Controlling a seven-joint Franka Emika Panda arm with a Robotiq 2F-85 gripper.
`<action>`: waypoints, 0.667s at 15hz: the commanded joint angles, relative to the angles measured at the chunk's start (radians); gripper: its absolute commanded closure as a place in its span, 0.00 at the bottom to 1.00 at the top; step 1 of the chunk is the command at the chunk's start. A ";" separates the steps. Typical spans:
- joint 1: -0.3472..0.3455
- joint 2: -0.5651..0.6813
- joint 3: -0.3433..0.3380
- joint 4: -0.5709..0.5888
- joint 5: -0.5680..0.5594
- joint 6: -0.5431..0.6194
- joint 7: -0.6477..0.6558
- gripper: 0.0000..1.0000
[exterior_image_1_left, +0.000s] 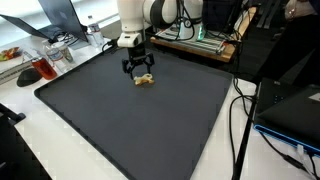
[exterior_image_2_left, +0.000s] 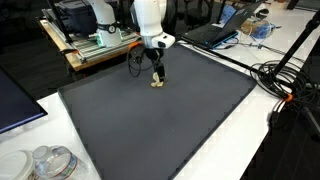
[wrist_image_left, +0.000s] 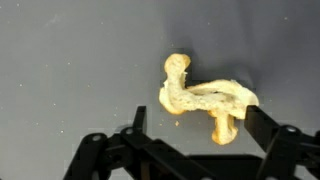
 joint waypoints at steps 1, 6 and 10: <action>-0.090 0.013 0.070 0.049 -0.232 -0.060 0.189 0.09; -0.165 0.027 0.130 0.088 -0.405 -0.125 0.324 0.25; -0.198 0.041 0.156 0.110 -0.470 -0.154 0.371 0.28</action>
